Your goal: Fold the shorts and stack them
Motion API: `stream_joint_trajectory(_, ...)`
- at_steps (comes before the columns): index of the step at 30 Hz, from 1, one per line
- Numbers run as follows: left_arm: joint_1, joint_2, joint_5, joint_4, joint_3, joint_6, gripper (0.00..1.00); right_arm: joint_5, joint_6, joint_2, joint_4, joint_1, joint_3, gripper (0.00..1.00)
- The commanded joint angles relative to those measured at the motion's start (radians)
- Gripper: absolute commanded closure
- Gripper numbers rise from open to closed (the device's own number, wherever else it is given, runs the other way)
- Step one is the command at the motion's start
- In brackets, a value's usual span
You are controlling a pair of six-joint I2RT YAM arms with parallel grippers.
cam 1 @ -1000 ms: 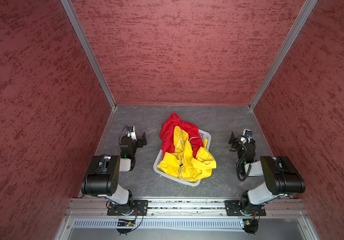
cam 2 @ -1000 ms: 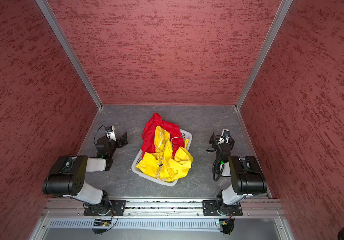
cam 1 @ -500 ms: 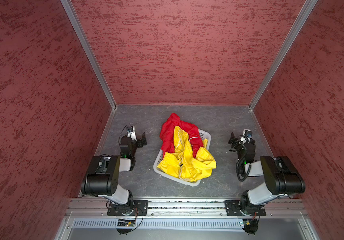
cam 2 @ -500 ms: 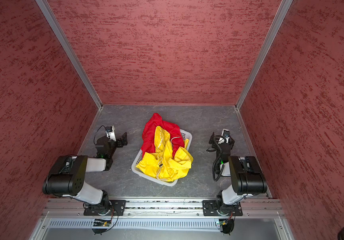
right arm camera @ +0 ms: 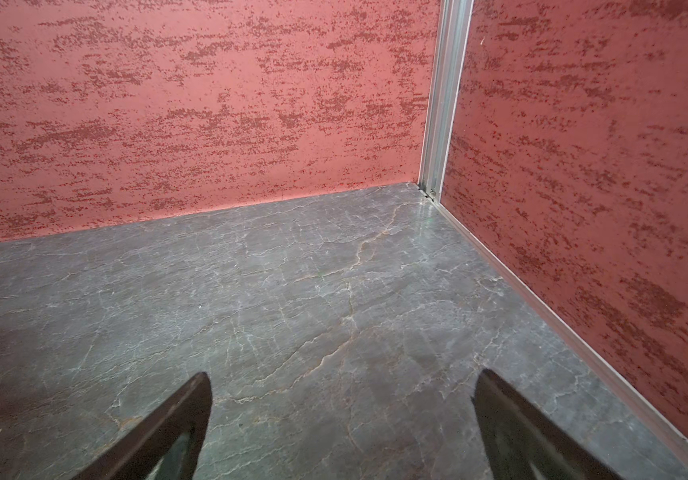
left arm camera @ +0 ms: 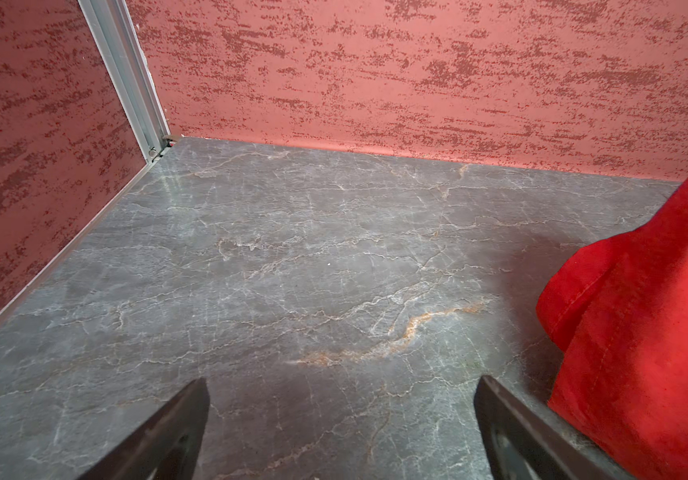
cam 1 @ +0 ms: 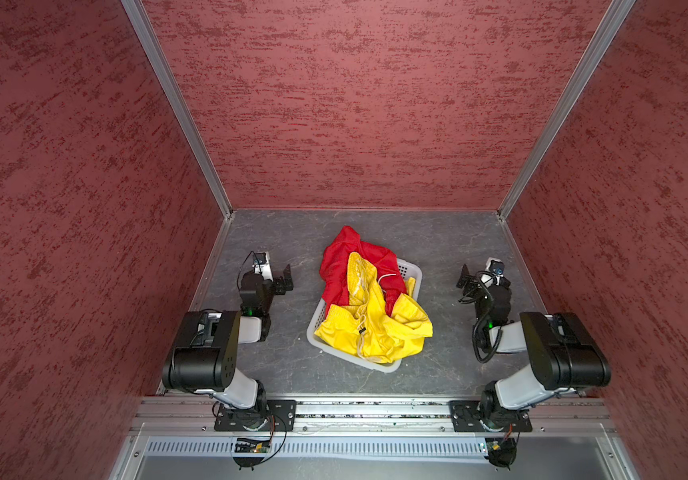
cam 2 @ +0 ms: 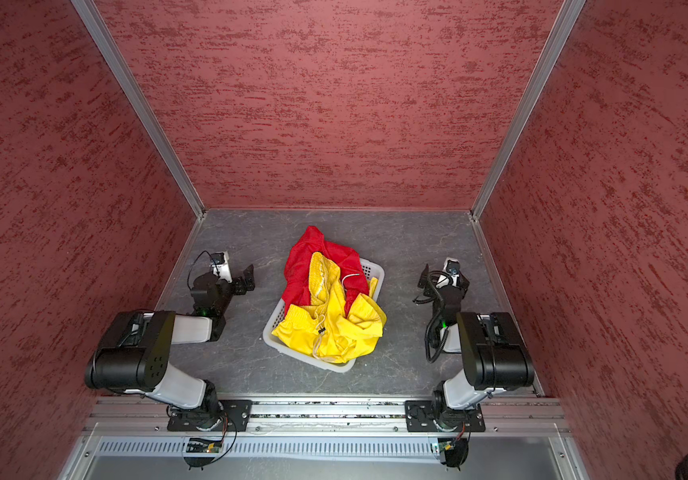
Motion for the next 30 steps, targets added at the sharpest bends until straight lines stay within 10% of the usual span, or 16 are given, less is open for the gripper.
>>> stream_joint_trajectory(1, 0.005, -0.003, 0.015, -0.004, 0.014, 0.007, 0.0, 0.002, 0.009, -0.008, 0.021, -0.003, 0.0, 0.01)
stream_joint_trajectory(10, -0.095, -0.199, -0.243, -0.35, 0.153, 0.026, 0.01, 0.182, 0.085, -0.473, -0.444, 0.031, 0.068, 0.01)
stream_joint_trajectory(16, -0.089, -0.296, -0.419, -0.847, 0.411, -0.508, 0.01, 0.23, 0.336, -0.592, -1.047, 0.071, 0.297, 0.01)
stream_joint_trajectory(26, -0.06, -0.258, -0.023, -1.153, 0.609, -0.524, 0.0, 0.109, 0.529, -0.335, -1.473, 0.368, 0.514, 0.05)
stream_joint_trajectory(30, -0.136, -0.255, 0.013, -1.246, 0.598, -0.552, 0.27, -0.026, 0.53, -0.309, -1.451, 0.405, 0.563, 0.12)
